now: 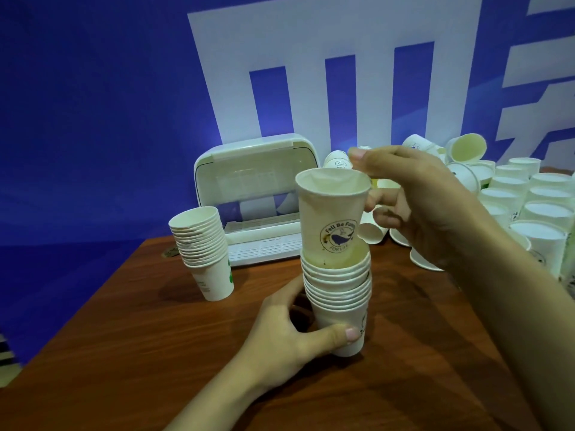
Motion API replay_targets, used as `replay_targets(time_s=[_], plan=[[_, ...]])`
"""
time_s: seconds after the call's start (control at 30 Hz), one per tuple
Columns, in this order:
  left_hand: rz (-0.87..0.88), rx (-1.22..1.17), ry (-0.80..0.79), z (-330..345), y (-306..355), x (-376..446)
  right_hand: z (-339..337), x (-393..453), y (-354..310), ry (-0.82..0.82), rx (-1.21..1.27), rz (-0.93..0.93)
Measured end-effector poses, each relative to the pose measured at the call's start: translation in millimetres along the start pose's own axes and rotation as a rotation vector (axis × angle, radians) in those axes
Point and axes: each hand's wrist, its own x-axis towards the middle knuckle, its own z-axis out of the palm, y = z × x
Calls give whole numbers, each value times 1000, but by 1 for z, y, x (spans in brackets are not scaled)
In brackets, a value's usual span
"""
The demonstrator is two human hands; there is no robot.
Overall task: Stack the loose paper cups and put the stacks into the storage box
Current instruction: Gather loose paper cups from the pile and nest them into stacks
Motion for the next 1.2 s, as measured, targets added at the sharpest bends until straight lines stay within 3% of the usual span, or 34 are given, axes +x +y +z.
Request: replay_targets(time_s=[0.1, 0.27, 0.5, 0.63, 0.73, 0.87, 0.97, 1.07, 1.2], plan=[[0, -6, -3, 0, 1, 0, -1, -2, -1, 19, -62, -74], [-8, -33, 20, 2, 0, 0, -2, -14, 6, -37, -415, -189], [11, 4, -10, 1, -1, -2, -36, -36, 27, 265, -526, -290], [-17, 23, -37, 2, 2, -3, -67, -51, 48, 491, -913, -293], [-20, 36, -31, 2, 3, -2, -79, -53, 58, 542, -1282, -145], [-17, 36, -27, 3, 4, -3, -77, -53, 64, 405, -1508, 184], [-3, 24, -23, 3, 4, -3, -80, -53, 65, 459, -1464, 109], [5, 10, -23, 3, 4, -2, -81, -53, 63, 537, -1238, -118], [3, 16, -37, 2, 4, -2, -64, -59, 38, 501, -916, -522]])
